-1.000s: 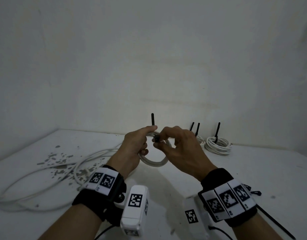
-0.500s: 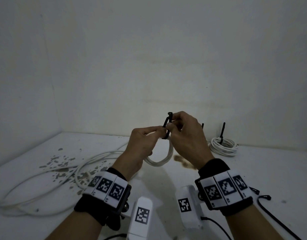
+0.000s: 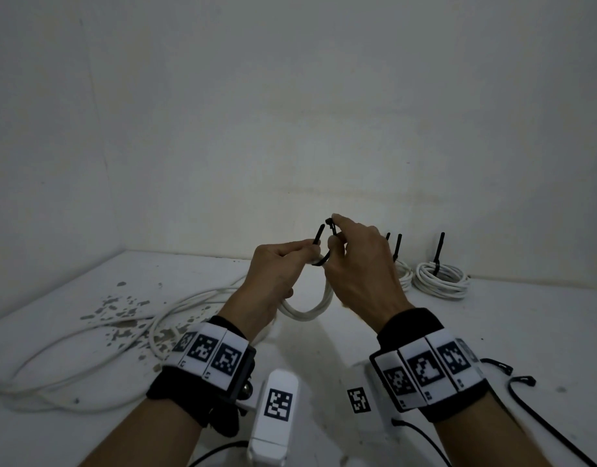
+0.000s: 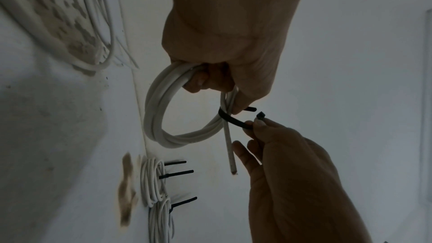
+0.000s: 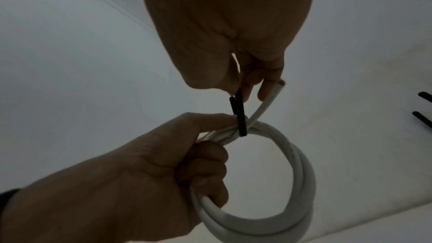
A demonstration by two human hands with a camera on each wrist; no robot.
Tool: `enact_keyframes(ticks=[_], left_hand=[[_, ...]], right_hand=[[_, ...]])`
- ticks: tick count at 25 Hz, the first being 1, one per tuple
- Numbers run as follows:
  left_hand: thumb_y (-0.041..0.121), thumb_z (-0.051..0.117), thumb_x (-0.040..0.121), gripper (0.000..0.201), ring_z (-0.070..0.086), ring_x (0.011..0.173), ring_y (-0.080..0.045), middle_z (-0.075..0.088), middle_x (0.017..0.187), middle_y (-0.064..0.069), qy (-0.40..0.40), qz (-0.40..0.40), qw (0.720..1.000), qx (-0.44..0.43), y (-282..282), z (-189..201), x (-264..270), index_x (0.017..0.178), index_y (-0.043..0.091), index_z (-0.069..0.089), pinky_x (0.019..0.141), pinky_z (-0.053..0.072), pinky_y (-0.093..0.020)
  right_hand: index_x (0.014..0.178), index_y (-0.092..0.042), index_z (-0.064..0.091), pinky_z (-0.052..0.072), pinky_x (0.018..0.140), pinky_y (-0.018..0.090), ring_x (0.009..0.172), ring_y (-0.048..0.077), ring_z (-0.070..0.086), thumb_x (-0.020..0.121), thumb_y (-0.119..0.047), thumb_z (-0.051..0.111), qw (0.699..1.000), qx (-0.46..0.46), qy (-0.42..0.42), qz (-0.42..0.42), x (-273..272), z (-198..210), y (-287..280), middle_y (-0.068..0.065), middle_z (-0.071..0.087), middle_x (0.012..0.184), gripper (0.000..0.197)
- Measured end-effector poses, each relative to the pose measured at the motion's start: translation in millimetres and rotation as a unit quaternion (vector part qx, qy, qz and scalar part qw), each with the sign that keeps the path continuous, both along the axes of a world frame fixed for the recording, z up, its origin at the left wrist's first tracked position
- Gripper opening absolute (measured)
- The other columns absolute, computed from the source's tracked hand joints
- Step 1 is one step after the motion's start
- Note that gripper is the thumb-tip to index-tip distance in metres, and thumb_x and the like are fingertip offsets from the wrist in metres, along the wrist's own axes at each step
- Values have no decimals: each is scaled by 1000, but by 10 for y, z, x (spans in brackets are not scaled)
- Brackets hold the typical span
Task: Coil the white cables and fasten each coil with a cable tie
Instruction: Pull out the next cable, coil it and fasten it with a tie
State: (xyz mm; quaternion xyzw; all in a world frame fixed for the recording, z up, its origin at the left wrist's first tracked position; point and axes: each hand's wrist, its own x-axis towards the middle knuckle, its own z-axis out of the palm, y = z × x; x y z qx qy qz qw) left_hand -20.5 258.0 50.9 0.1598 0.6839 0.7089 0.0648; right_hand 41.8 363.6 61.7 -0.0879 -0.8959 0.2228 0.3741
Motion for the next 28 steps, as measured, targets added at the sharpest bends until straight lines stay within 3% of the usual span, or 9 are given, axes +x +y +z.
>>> enact_keyframes(ticks=[5,11,15,20,21,23,24,26,28], left_hand=[[26,71,85,13,45,64,-9,73,95,10,16,-2,1000,-21,-21,-4,0,93,34,77,58,38,-25],[24,70,84,13,46,68,-12,74,79,12,23,4,999,-28,-37,-13,-39,90,33,78,56,35,-25],[24,71,84,13,55,72,-6,75,82,11,44,5,998,-38,-52,-41,-61,89,33,77,58,37,-22],[22,71,82,12,65,81,-3,75,78,12,101,20,993,-57,-51,-68,-121,82,33,77,64,44,-22],[21,72,81,14,68,85,-6,75,77,13,115,22,991,-66,-56,-74,-142,79,34,77,69,49,-23],[21,73,79,16,70,87,-9,75,76,17,136,22,987,-87,-87,-58,-174,78,36,77,77,52,-24],[21,73,80,15,69,86,-8,75,76,16,142,11,986,-87,-110,-28,-176,79,35,78,77,51,-21],[21,73,82,11,69,84,0,76,77,13,161,-27,982,-92,-142,32,-139,83,30,80,70,47,-9],[24,72,84,9,66,73,3,75,77,10,174,-46,979,-98,-131,73,-82,84,27,81,60,45,-8]], right_hand=[[145,-10,46,29,78,26,113,29,49,102,-12,43,1000,8,-17,-4,3,5,-14,13,66,118,43],[144,-10,48,30,82,27,113,29,50,102,-10,42,999,20,-33,7,49,16,-50,14,65,119,42],[139,-7,52,29,86,24,108,30,53,100,-5,44,998,46,-49,17,85,34,-65,14,68,115,40],[125,-7,62,41,88,31,103,31,59,97,-8,49,997,59,-47,28,57,0,-27,13,72,107,31],[126,-9,63,44,88,25,102,26,61,96,-9,50,997,47,-46,35,49,-4,-14,11,72,108,32],[121,-13,66,43,71,6,84,14,63,94,-12,54,997,-6,-47,54,43,7,24,7,75,98,30],[113,-14,70,44,64,7,72,12,64,93,-13,57,995,-54,-44,75,38,20,56,5,76,87,24],[96,-12,73,57,57,28,59,19,66,93,-14,62,976,-180,-28,122,70,50,101,7,74,70,11],[86,-9,74,58,51,36,56,19,65,91,-15,68,958,-250,5,140,112,71,117,8,72,70,10]])
